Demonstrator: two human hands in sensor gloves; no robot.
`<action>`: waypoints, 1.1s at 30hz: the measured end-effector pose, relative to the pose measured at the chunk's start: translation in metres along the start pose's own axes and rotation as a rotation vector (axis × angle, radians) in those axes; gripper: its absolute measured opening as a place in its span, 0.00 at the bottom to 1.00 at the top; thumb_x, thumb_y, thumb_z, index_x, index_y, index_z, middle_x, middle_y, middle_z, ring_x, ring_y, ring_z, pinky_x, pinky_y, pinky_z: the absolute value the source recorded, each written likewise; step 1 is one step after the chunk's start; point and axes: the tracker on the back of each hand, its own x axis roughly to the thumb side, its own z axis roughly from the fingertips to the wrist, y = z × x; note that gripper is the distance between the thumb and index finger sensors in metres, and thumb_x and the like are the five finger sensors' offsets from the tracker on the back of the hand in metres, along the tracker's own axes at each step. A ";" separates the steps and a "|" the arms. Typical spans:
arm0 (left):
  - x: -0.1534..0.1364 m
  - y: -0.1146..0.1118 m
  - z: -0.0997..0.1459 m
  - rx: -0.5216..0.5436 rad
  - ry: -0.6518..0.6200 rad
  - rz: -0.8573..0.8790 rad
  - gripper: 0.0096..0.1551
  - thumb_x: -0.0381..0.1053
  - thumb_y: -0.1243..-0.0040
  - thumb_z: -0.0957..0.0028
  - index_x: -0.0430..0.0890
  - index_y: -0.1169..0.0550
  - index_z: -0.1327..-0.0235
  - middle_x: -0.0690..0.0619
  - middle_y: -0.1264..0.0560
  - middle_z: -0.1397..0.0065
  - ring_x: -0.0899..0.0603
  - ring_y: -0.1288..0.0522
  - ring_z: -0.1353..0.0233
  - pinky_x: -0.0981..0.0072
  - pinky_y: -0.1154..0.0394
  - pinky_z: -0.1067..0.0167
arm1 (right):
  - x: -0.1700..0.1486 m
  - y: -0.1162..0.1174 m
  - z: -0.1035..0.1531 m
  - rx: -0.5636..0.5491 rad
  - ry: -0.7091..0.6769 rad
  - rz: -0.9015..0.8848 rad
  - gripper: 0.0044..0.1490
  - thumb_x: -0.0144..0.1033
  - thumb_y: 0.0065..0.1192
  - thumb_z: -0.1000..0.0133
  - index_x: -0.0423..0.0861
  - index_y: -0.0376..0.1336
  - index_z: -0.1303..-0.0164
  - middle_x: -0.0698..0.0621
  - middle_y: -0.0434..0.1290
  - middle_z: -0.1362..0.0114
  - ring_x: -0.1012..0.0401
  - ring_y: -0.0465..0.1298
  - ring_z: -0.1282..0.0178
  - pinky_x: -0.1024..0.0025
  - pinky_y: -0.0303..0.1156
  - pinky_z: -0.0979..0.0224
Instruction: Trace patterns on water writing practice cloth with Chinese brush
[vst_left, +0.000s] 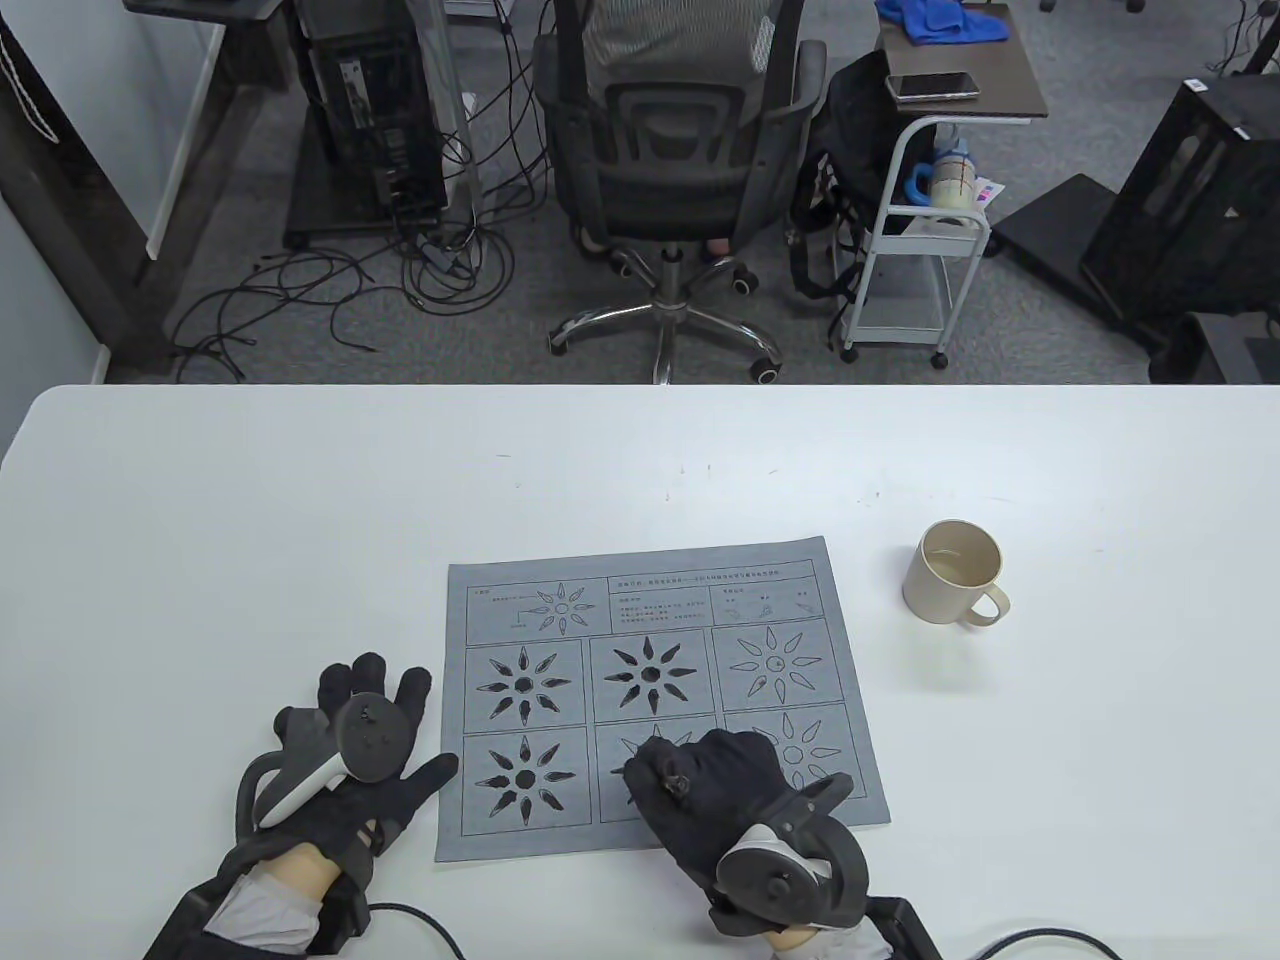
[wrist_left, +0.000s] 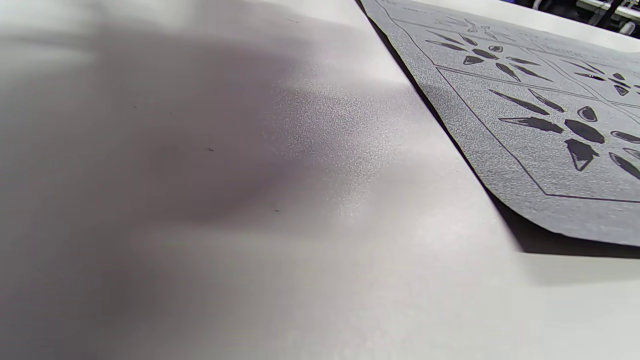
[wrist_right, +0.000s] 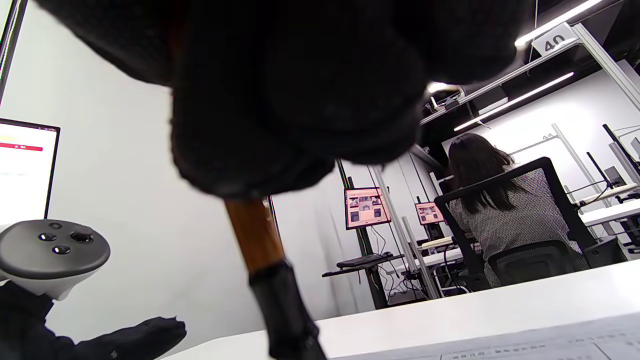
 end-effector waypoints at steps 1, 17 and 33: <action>0.000 0.000 0.000 -0.001 0.000 0.000 0.50 0.76 0.64 0.48 0.66 0.74 0.30 0.51 0.82 0.24 0.38 0.83 0.26 0.23 0.74 0.33 | 0.000 -0.001 0.000 -0.001 0.001 0.001 0.22 0.47 0.67 0.43 0.40 0.77 0.58 0.48 0.87 0.68 0.56 0.83 0.68 0.54 0.77 0.52; 0.000 0.000 0.000 -0.005 0.001 -0.003 0.50 0.76 0.64 0.49 0.66 0.74 0.30 0.51 0.82 0.24 0.38 0.83 0.26 0.23 0.74 0.33 | -0.001 -0.001 -0.001 0.009 0.010 0.010 0.21 0.46 0.68 0.43 0.40 0.77 0.60 0.48 0.87 0.70 0.56 0.83 0.70 0.54 0.77 0.53; 0.000 0.000 0.000 -0.005 0.002 -0.002 0.50 0.76 0.64 0.48 0.66 0.74 0.30 0.51 0.82 0.24 0.38 0.83 0.26 0.23 0.74 0.33 | -0.001 0.000 -0.002 0.020 0.014 0.003 0.21 0.46 0.68 0.43 0.39 0.78 0.61 0.49 0.87 0.72 0.56 0.83 0.71 0.54 0.77 0.54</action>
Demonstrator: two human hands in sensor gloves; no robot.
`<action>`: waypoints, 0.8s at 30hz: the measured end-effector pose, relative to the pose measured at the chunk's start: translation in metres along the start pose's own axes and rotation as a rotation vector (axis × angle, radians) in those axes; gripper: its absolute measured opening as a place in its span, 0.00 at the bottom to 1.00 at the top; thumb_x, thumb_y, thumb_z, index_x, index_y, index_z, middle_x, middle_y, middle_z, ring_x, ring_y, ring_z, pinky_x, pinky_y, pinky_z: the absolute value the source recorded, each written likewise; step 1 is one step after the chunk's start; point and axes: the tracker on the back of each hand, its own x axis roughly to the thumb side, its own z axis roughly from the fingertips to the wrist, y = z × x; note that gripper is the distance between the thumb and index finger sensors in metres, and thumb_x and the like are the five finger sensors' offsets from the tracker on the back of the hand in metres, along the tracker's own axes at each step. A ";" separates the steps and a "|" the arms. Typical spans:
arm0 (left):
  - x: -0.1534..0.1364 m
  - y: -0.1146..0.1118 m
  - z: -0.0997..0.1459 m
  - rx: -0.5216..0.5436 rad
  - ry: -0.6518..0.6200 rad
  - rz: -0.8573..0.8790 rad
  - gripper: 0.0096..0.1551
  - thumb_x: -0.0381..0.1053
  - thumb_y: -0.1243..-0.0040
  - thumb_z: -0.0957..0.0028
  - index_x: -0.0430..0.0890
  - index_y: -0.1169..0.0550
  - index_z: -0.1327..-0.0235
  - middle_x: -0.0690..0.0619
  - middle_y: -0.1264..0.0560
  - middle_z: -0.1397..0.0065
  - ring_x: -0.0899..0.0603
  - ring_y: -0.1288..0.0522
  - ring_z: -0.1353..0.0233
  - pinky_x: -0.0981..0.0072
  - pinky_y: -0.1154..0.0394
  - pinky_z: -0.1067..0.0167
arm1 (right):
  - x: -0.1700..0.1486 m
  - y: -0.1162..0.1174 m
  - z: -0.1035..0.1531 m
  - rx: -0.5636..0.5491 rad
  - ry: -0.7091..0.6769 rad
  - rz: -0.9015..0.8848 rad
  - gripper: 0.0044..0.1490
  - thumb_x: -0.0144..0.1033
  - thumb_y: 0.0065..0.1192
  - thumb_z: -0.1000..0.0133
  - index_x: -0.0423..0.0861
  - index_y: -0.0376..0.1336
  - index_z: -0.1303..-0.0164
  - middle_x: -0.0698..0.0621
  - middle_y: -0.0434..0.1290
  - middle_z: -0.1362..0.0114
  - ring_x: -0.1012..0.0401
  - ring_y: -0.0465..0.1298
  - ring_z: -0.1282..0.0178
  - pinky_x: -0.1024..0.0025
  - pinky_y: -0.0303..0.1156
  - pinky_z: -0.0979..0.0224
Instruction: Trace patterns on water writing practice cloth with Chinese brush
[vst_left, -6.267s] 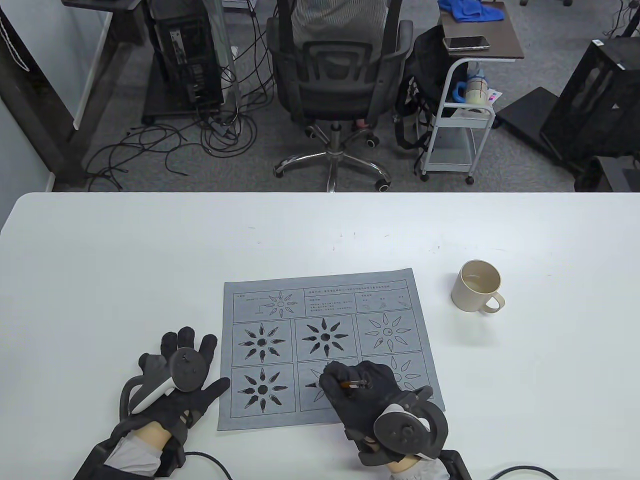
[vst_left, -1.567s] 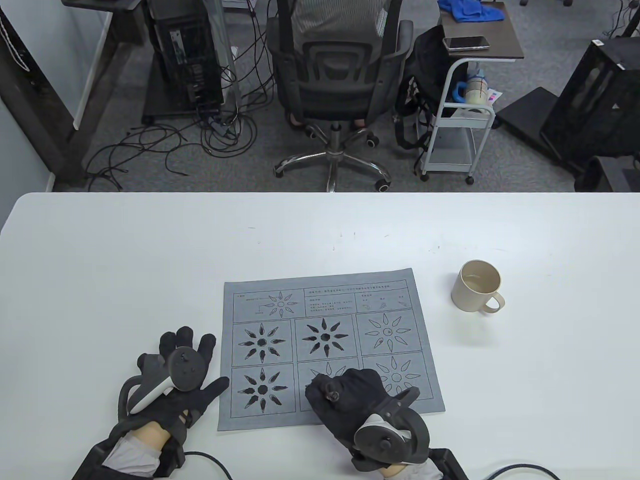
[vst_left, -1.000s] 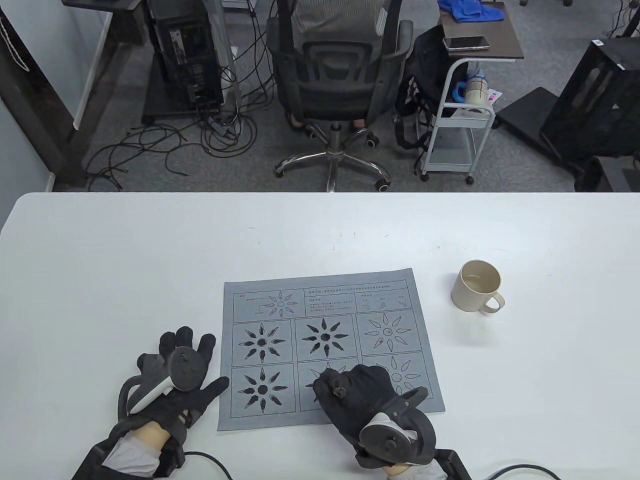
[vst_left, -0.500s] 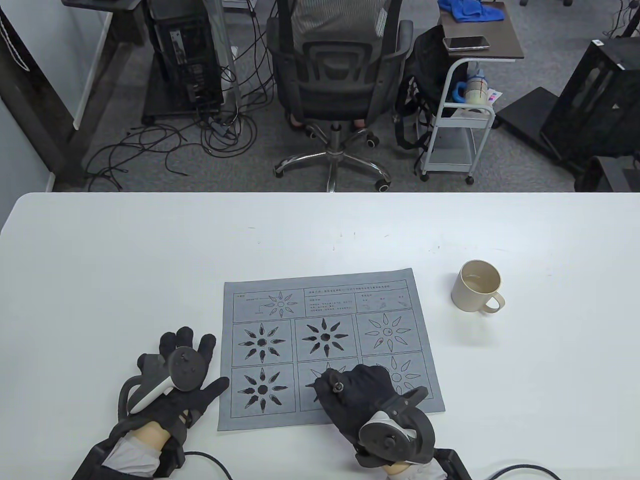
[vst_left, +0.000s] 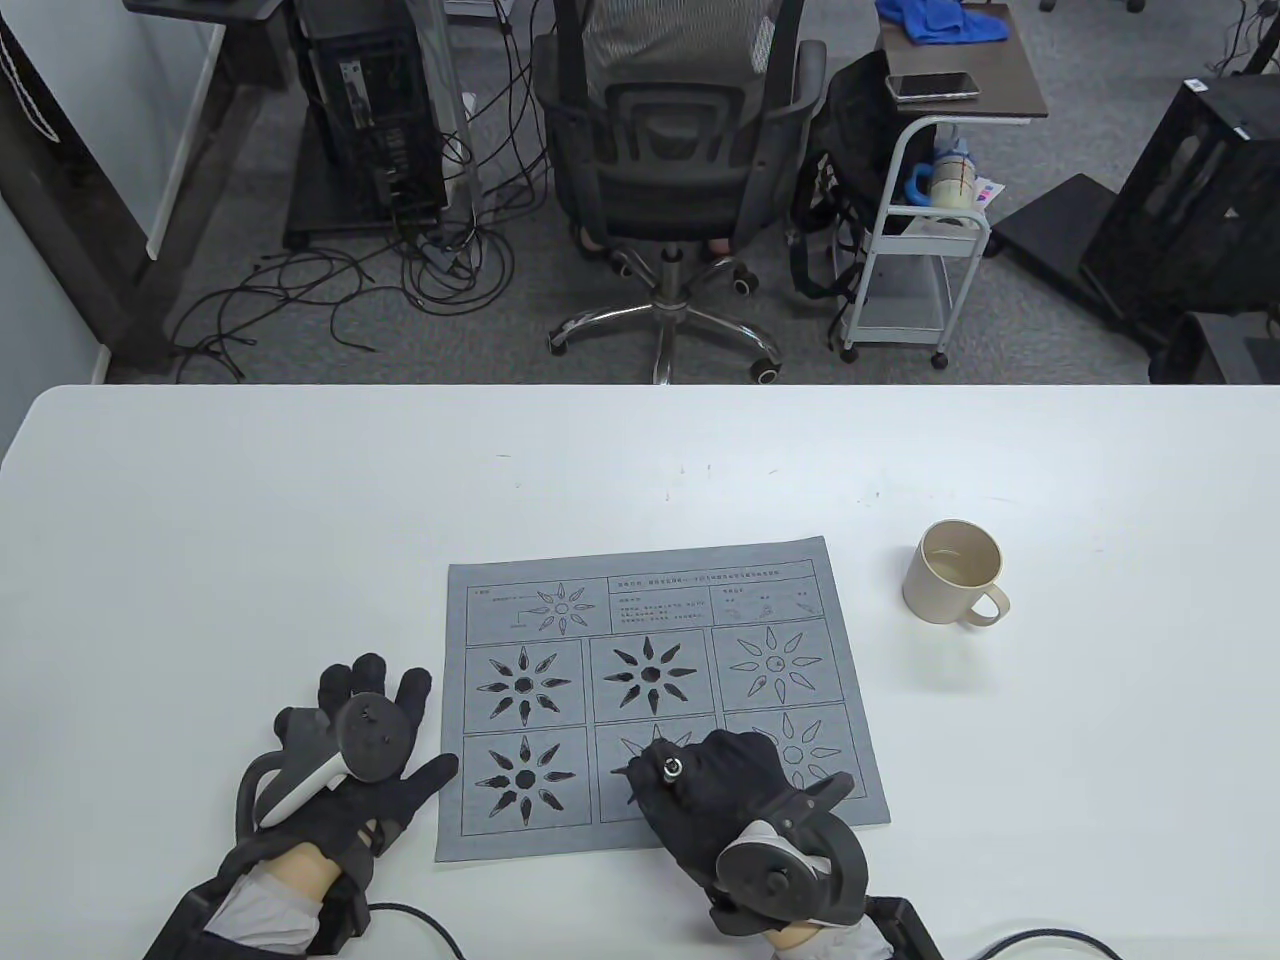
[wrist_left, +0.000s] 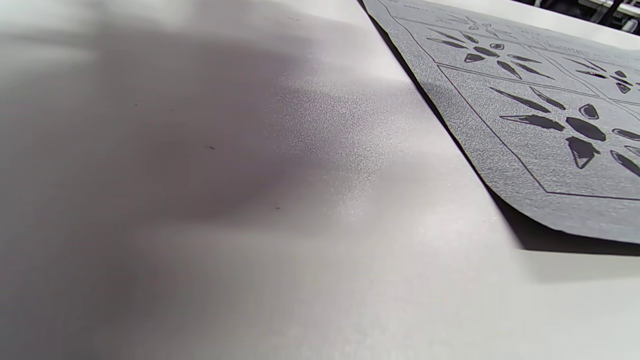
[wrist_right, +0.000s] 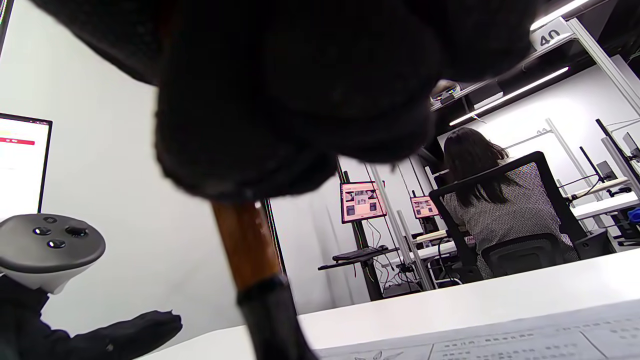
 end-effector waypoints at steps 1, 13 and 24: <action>0.000 0.000 0.000 0.000 0.000 0.000 0.50 0.76 0.64 0.48 0.66 0.74 0.30 0.51 0.82 0.24 0.38 0.83 0.26 0.23 0.74 0.33 | 0.000 0.000 0.000 -0.002 0.000 0.000 0.21 0.45 0.68 0.43 0.39 0.78 0.62 0.49 0.87 0.72 0.56 0.83 0.72 0.54 0.77 0.54; 0.000 0.000 0.000 0.000 0.000 0.000 0.50 0.76 0.64 0.48 0.66 0.74 0.30 0.51 0.82 0.24 0.38 0.83 0.26 0.23 0.74 0.33 | 0.000 0.000 0.001 -0.014 0.004 0.005 0.21 0.46 0.67 0.43 0.40 0.77 0.60 0.48 0.87 0.70 0.56 0.83 0.70 0.54 0.77 0.53; 0.000 0.000 0.000 0.000 0.001 0.001 0.50 0.76 0.64 0.48 0.66 0.74 0.30 0.51 0.82 0.24 0.38 0.83 0.26 0.23 0.74 0.33 | 0.001 0.001 0.001 0.000 -0.002 0.000 0.21 0.46 0.67 0.43 0.40 0.77 0.60 0.48 0.87 0.70 0.56 0.83 0.70 0.54 0.77 0.53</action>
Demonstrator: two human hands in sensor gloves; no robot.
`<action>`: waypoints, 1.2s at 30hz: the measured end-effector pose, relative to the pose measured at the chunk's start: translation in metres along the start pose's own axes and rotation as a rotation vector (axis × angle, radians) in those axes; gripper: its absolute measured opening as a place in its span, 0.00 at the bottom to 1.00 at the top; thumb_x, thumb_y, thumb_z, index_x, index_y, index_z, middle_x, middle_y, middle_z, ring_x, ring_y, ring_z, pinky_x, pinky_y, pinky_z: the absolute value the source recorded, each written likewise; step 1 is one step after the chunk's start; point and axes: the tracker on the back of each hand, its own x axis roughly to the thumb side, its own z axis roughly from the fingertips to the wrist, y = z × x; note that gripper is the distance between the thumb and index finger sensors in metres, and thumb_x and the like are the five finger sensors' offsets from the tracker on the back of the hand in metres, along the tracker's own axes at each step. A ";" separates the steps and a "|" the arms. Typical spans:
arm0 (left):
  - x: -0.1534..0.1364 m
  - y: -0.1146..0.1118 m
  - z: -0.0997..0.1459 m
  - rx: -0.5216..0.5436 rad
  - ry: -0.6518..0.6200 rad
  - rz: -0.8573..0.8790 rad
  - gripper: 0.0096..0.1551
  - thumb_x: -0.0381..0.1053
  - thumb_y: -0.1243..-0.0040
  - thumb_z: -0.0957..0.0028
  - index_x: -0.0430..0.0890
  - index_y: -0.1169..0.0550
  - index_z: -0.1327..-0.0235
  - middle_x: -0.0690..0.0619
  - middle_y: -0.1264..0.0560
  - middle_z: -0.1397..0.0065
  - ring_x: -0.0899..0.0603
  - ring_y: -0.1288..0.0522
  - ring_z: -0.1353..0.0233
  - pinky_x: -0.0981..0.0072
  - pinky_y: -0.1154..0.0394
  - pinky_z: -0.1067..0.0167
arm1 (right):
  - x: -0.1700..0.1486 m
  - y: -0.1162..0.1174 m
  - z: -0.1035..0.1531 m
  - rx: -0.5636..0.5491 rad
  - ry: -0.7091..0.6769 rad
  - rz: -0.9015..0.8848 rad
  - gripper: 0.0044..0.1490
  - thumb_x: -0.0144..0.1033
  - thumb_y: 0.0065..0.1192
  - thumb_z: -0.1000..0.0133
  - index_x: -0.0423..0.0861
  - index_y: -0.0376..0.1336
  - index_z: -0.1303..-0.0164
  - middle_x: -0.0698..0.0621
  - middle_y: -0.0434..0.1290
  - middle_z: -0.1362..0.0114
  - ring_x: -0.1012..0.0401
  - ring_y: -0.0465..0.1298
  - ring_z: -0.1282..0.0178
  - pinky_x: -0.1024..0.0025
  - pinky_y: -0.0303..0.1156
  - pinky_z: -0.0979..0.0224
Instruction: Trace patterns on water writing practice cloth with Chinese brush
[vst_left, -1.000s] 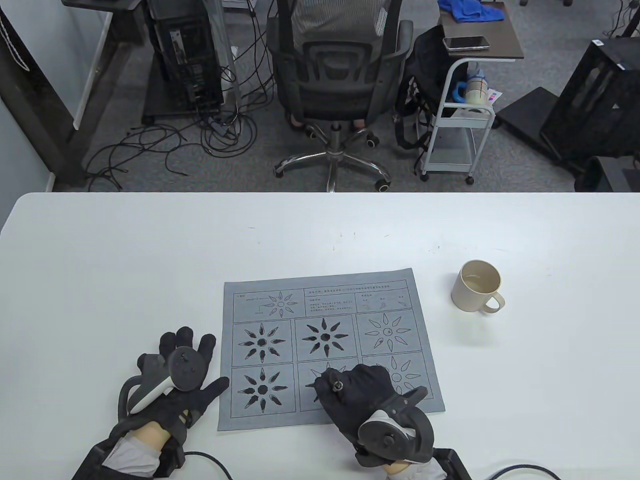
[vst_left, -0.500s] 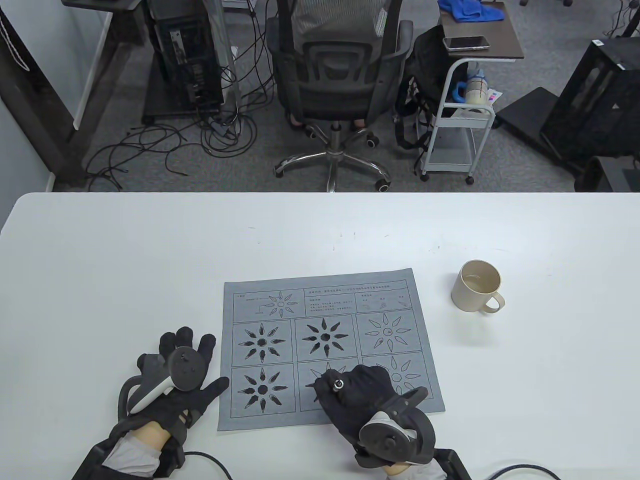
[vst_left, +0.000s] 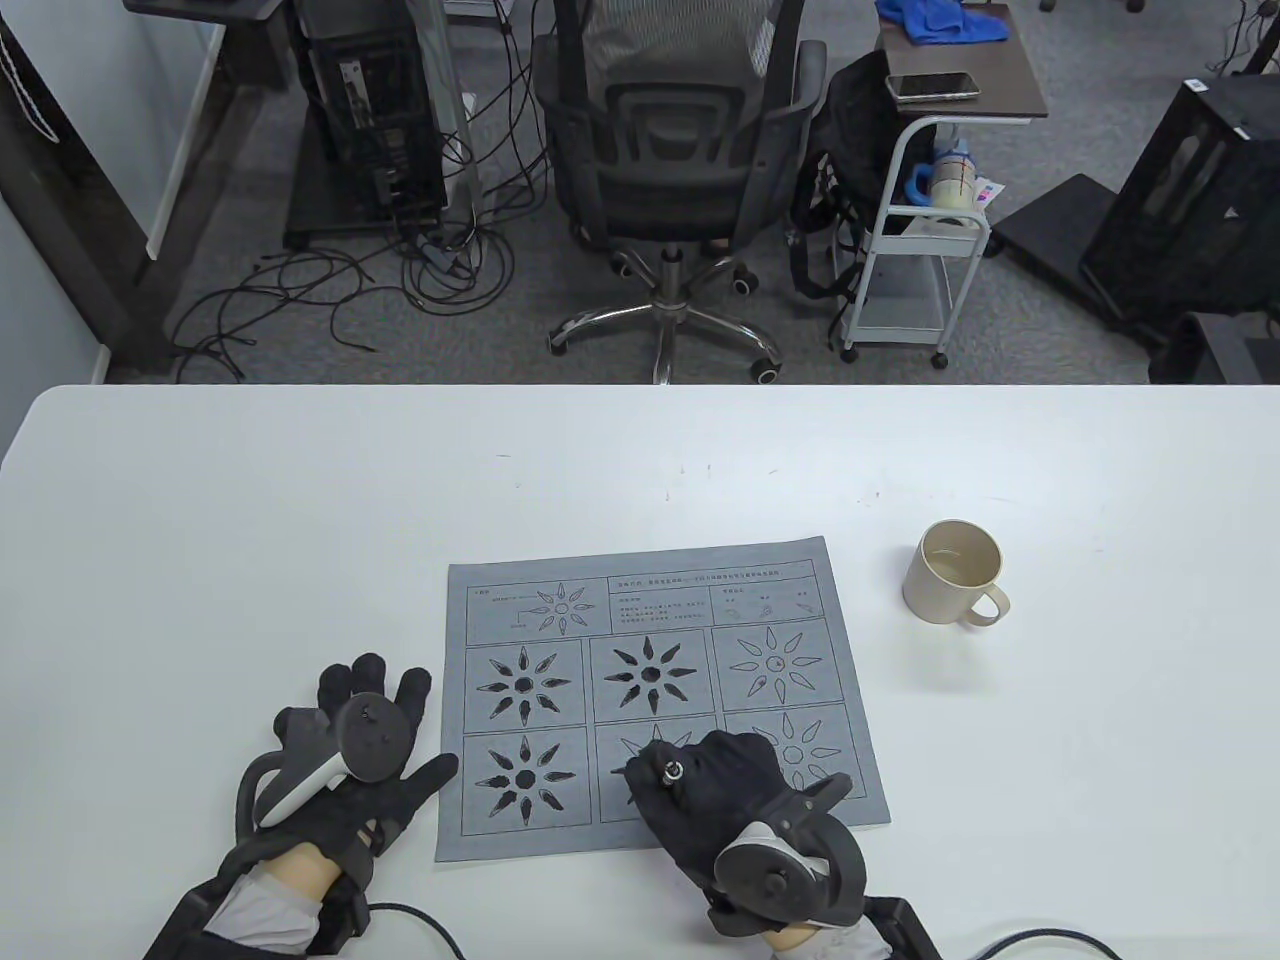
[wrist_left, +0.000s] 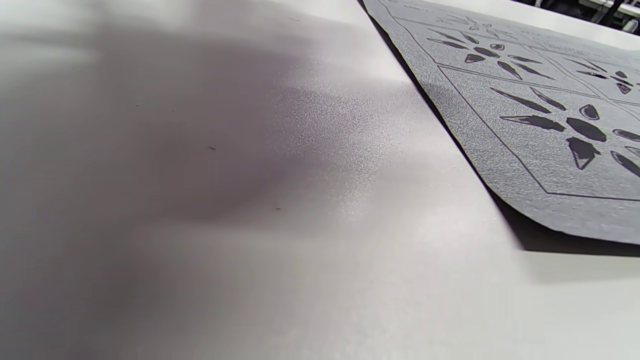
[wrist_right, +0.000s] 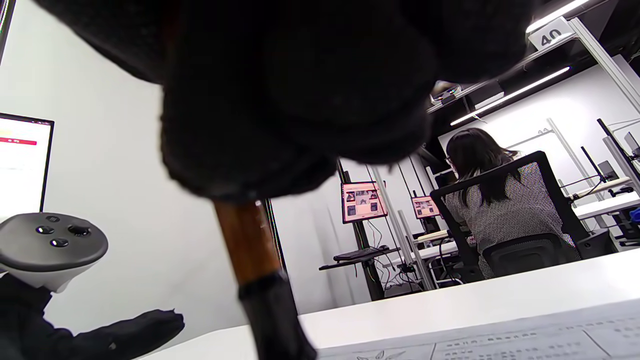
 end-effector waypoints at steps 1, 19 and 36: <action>0.000 0.000 0.000 0.000 0.000 0.000 0.50 0.76 0.64 0.48 0.66 0.74 0.30 0.51 0.82 0.24 0.38 0.83 0.26 0.23 0.74 0.33 | 0.000 0.000 0.000 -0.001 0.000 0.001 0.21 0.46 0.67 0.43 0.40 0.78 0.60 0.48 0.87 0.71 0.56 0.83 0.70 0.54 0.77 0.54; 0.000 0.000 0.000 -0.003 0.004 0.002 0.50 0.76 0.64 0.48 0.66 0.74 0.30 0.51 0.82 0.24 0.37 0.83 0.26 0.23 0.74 0.33 | 0.000 -0.001 0.000 -0.007 -0.005 -0.005 0.21 0.46 0.67 0.43 0.39 0.78 0.63 0.49 0.87 0.73 0.57 0.83 0.72 0.54 0.77 0.55; -0.001 0.000 0.000 -0.003 0.007 0.003 0.50 0.76 0.64 0.49 0.66 0.74 0.30 0.51 0.82 0.24 0.38 0.83 0.26 0.23 0.74 0.33 | -0.001 -0.001 0.001 -0.011 0.004 0.008 0.21 0.46 0.67 0.43 0.40 0.77 0.61 0.49 0.87 0.71 0.56 0.83 0.71 0.54 0.77 0.54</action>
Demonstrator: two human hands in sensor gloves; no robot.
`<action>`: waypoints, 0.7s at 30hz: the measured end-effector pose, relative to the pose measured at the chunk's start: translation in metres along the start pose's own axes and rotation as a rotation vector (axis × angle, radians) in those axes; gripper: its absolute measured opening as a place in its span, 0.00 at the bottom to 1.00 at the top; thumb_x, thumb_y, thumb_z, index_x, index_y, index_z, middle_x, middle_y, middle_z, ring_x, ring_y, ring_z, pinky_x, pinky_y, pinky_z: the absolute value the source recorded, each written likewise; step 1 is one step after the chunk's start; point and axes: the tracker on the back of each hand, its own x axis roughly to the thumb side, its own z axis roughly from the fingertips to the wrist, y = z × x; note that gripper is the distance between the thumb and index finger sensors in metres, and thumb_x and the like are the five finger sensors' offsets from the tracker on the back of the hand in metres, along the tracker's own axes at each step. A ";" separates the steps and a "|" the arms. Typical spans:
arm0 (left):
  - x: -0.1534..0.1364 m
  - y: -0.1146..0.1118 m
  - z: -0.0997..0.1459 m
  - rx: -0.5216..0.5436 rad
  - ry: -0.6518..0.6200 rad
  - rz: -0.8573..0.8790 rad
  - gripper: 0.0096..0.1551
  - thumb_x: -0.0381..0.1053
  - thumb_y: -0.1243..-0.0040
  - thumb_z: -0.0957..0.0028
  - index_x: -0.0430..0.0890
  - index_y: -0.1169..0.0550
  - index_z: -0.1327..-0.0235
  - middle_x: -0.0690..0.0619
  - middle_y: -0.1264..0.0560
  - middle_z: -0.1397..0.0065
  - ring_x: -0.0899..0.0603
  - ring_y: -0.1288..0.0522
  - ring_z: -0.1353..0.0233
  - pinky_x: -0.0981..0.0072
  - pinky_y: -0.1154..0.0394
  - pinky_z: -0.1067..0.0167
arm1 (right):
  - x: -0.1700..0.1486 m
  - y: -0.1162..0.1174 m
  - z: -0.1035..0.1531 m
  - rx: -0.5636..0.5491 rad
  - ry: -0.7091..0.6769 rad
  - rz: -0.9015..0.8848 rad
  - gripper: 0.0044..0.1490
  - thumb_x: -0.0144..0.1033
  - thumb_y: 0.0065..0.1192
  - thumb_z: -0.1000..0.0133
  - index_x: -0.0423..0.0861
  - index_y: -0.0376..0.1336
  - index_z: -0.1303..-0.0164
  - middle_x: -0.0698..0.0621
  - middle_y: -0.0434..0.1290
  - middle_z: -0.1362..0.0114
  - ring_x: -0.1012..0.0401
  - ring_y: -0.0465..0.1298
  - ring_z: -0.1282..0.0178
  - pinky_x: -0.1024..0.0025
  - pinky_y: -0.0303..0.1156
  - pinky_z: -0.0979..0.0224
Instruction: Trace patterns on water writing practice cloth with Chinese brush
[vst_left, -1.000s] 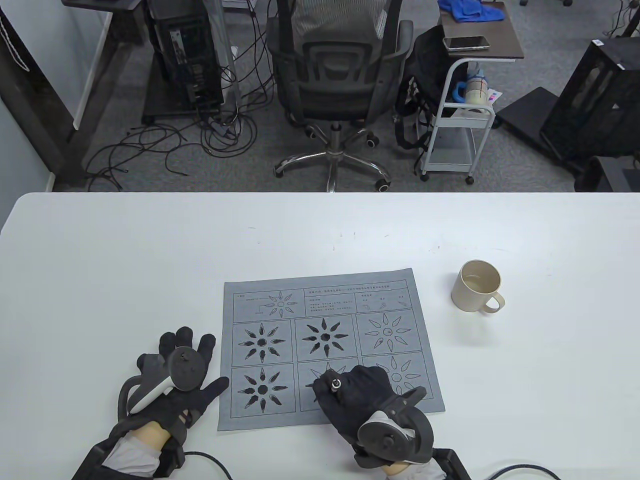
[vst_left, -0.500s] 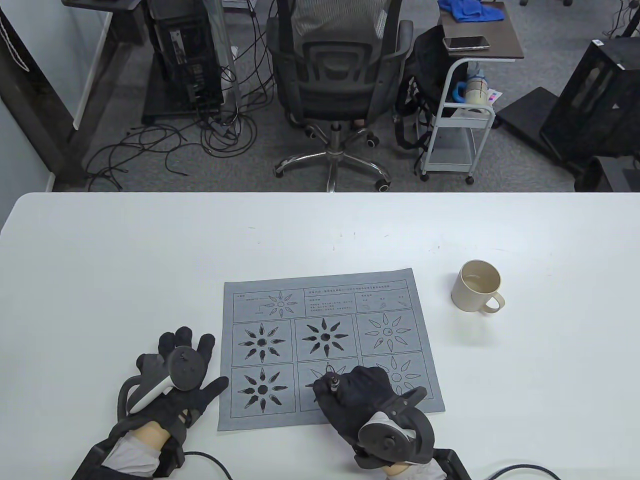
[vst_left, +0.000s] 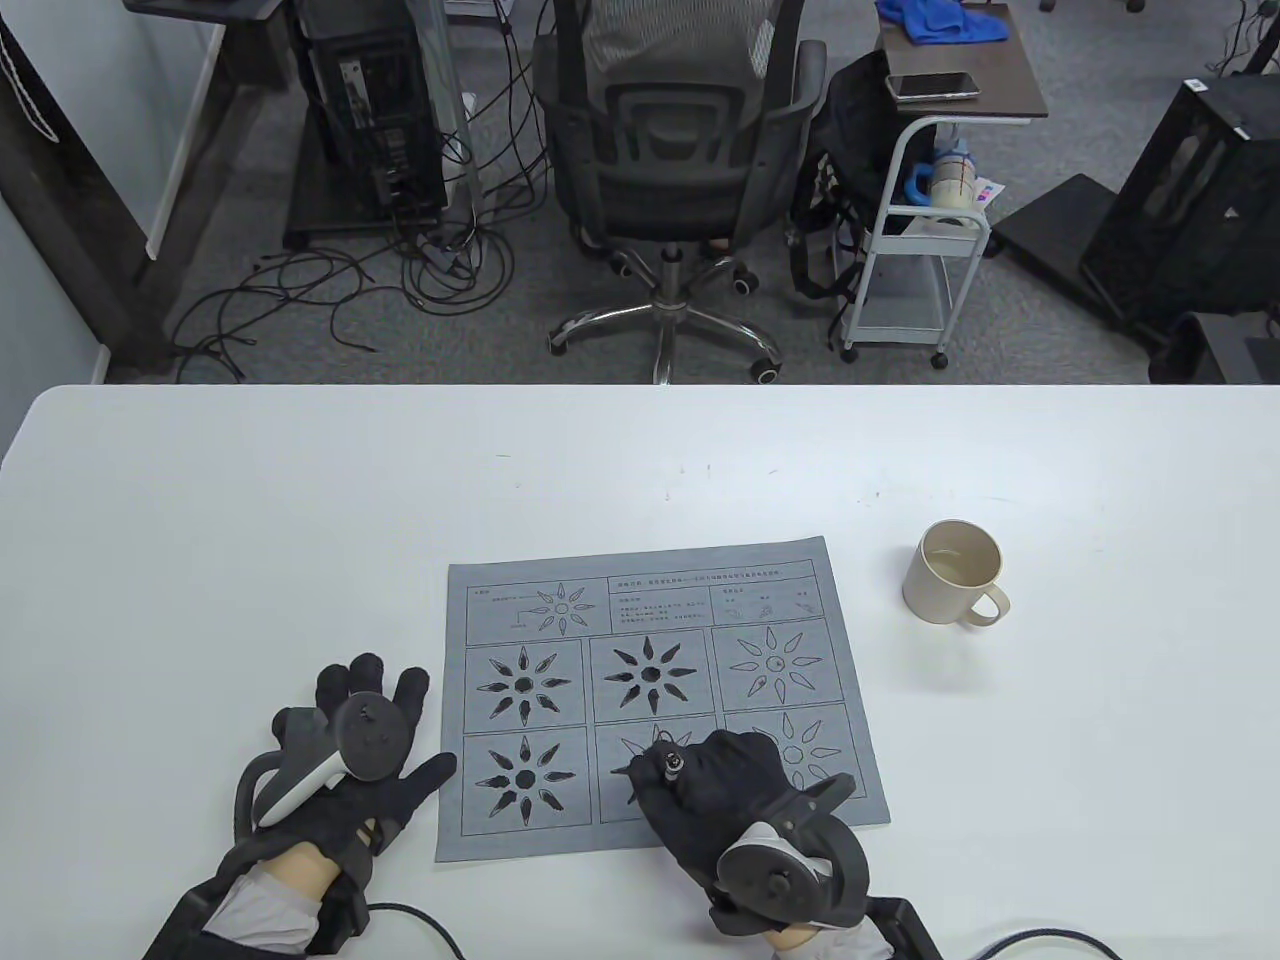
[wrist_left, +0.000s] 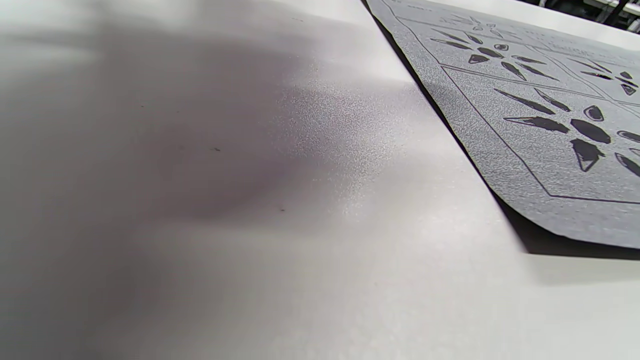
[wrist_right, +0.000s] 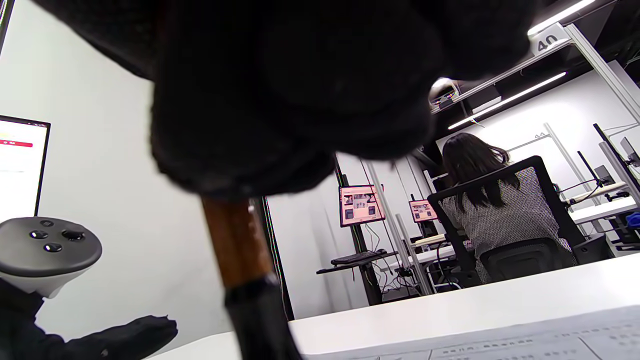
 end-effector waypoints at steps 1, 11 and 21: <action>0.000 0.000 0.000 0.000 0.000 0.000 0.50 0.76 0.64 0.48 0.66 0.74 0.30 0.51 0.82 0.24 0.38 0.83 0.26 0.23 0.74 0.33 | 0.000 0.000 0.000 -0.001 0.000 0.001 0.21 0.46 0.67 0.43 0.40 0.77 0.61 0.49 0.87 0.71 0.56 0.83 0.71 0.54 0.77 0.54; 0.000 0.000 0.000 0.000 0.000 0.000 0.50 0.76 0.64 0.48 0.66 0.74 0.30 0.51 0.82 0.24 0.38 0.83 0.26 0.23 0.74 0.33 | -0.001 0.001 -0.001 0.002 0.005 0.012 0.21 0.46 0.67 0.42 0.40 0.77 0.60 0.48 0.87 0.70 0.56 0.83 0.69 0.54 0.76 0.53; -0.001 0.000 0.000 -0.001 0.001 -0.001 0.50 0.76 0.64 0.48 0.66 0.74 0.30 0.51 0.82 0.24 0.38 0.83 0.26 0.23 0.74 0.33 | -0.001 0.001 -0.001 -0.001 0.004 0.016 0.21 0.46 0.66 0.42 0.40 0.77 0.59 0.48 0.87 0.69 0.56 0.83 0.69 0.54 0.76 0.52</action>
